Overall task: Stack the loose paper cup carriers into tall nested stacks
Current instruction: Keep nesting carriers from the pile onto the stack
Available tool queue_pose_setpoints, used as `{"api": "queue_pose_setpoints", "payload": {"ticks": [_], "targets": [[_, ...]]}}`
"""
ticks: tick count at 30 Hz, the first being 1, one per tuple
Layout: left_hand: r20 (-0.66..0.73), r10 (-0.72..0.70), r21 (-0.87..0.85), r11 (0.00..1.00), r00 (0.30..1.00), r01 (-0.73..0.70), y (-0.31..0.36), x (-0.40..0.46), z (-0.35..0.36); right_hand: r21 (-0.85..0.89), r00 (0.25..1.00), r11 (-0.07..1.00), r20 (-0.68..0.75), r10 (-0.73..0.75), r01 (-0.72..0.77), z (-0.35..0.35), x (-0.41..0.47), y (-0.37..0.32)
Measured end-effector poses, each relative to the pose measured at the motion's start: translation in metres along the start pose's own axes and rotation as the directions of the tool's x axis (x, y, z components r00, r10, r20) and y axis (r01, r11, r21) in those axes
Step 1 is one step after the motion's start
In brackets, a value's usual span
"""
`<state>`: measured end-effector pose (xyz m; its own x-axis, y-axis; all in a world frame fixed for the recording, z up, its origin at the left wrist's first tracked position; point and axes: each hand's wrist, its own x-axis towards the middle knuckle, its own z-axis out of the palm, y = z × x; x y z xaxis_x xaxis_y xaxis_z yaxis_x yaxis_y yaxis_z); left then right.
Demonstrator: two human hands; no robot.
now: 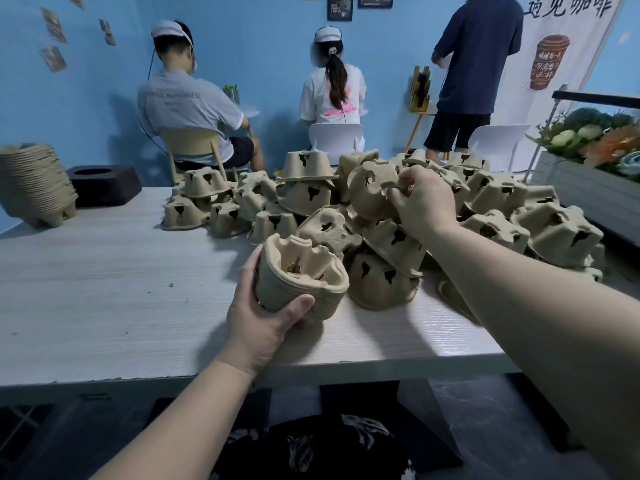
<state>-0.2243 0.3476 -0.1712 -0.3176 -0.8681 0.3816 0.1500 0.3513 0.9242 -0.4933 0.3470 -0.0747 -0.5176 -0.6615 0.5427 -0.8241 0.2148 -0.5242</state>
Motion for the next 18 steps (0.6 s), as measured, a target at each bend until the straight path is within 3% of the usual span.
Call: {"api": "queue_pose_setpoints", "payload": {"ticks": [6,12,18], "targets": [[-0.008,-0.005,0.028,1.000,1.000,0.005,-0.003,0.001,-0.002,0.124,0.996,0.992,-0.083,-0.010,0.020,-0.016,-0.010,-0.006],[-0.031,-0.012,0.033,0.999,0.999,0.013,-0.007,0.002,-0.003,0.245,0.998,0.968,-0.055,-0.043,0.055,-0.016,-0.045,-0.021],[-0.041,-0.003,0.052,0.999,0.999,0.005,-0.009,0.002,-0.003,0.294,0.994,0.956,0.104,-0.047,0.014,-0.001,-0.073,-0.030]]}}
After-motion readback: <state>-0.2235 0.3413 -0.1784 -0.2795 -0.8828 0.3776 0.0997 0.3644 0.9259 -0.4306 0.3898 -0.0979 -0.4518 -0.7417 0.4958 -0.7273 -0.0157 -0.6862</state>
